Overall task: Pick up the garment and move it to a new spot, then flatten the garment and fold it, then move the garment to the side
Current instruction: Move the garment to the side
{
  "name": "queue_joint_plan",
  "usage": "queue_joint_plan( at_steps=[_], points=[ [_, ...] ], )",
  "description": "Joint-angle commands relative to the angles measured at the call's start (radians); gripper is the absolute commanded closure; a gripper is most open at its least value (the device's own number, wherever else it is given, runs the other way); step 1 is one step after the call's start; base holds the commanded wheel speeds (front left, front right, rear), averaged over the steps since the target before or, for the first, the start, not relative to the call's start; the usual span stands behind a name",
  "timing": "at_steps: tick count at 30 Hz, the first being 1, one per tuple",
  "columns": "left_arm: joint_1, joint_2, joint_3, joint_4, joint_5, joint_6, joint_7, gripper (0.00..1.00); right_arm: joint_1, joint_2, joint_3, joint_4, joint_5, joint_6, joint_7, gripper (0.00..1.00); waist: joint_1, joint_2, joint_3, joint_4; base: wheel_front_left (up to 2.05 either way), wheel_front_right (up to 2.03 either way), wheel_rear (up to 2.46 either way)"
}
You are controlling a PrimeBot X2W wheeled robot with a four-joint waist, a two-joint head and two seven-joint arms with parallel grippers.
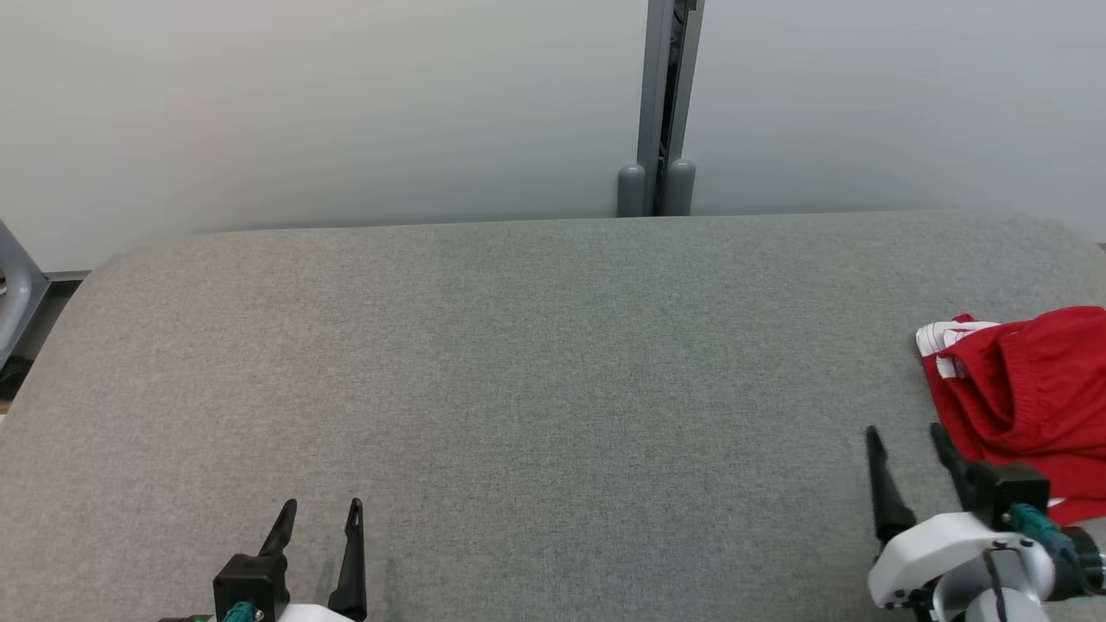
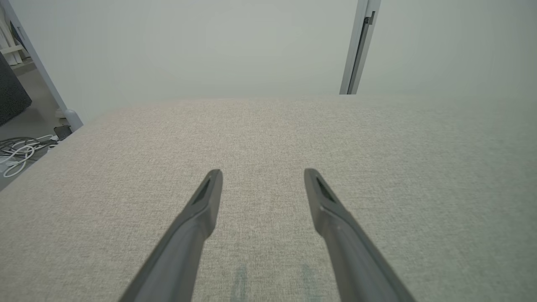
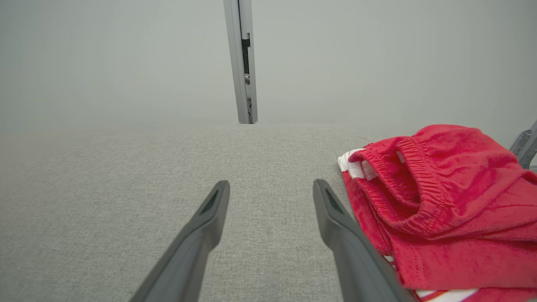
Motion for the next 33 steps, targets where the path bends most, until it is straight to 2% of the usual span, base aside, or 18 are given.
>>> queue_joint_plan(
  at_steps=[1,11,33],
  points=[
    [0.002,0.004,0.005,-0.006,0.006,0.0,0.0,0.0,0.015,-0.002,0.02,-0.006,0.011,0.0,0.0,0.0,0.0,0.0,-0.002,-0.002,0.0,0.0,0.0],
    [0.011,0.004,0.035,-0.014,-0.003,-0.005,0.0,0.0,0.037,-0.004,0.083,-0.022,0.044,0.0,0.0,0.0,0.0,0.0,-0.003,-0.011,0.0,0.0,0.0],
    [0.014,0.004,0.058,0.001,0.003,-0.009,0.0,0.0,0.022,-0.004,0.094,-0.034,0.06,0.0,0.0,0.0,0.0,0.0,0.008,-0.018,0.0,0.0,0.0]
  ],
)
